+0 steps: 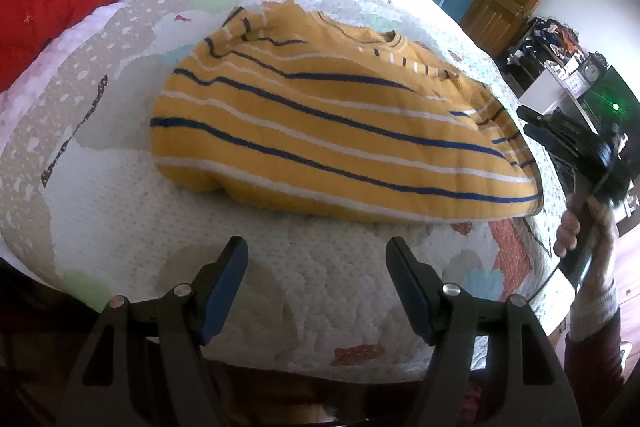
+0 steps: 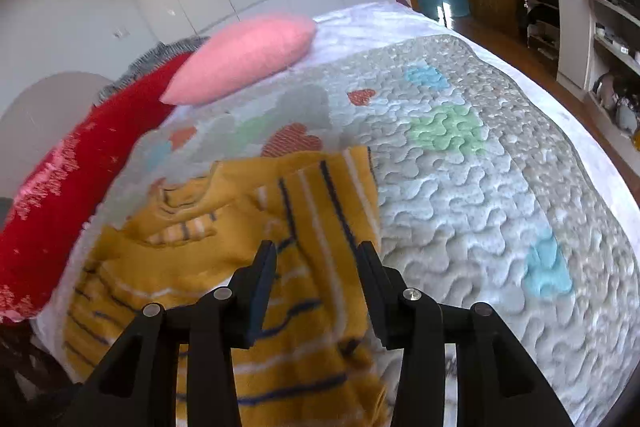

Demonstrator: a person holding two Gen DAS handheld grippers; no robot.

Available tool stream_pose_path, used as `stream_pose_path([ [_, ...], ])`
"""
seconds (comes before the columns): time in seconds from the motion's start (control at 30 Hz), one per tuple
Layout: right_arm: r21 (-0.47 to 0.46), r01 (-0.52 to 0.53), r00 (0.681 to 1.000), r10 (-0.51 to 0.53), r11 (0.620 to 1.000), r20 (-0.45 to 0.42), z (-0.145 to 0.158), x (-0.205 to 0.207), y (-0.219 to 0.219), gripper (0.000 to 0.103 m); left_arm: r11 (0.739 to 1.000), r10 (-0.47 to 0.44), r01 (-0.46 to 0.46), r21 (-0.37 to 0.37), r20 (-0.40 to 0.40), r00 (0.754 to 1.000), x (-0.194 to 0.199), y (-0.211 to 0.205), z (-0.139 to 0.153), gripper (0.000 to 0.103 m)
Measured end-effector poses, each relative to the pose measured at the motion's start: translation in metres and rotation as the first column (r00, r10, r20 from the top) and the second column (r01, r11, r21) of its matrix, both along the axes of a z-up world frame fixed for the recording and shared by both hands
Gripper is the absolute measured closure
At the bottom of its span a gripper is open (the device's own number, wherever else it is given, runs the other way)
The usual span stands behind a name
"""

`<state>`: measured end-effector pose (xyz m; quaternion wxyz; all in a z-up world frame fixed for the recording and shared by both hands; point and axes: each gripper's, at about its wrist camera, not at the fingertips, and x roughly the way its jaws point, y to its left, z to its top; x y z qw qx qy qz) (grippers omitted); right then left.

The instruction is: Fold small clothes

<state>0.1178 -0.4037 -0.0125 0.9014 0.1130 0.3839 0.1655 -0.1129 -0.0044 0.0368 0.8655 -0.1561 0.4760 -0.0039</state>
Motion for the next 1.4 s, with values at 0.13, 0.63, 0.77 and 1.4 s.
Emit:
stream_pose_path([
  [0.13,0.015,-0.033,0.999,0.032,0.999,0.032,0.0,-0.029,0.011,0.057,1.0,-0.015,0.015,0.009,-0.003,1.0,0.0,-0.007,0.0,0.033],
  [0.63,-0.09,-0.082,0.997,0.081,0.993,-0.019,-0.043,-0.046,0.034,0.053,0.999,-0.034,0.034,0.023,-0.008,0.999,-0.001,-0.018,0.003,0.032],
  [0.77,-0.08,-0.084,0.996,0.082,0.993,-0.025,-0.044,-0.045,0.034,0.053,0.999,-0.04,0.04,0.025,-0.008,0.999,-0.001,-0.021,0.003,0.032],
  [1.4,-0.103,-0.098,0.995,0.096,0.99,-0.022,-0.048,-0.045,0.04,0.043,1.0,-0.02,0.02,-0.011,-0.025,0.999,0.0,-0.012,-0.005,0.032],
])
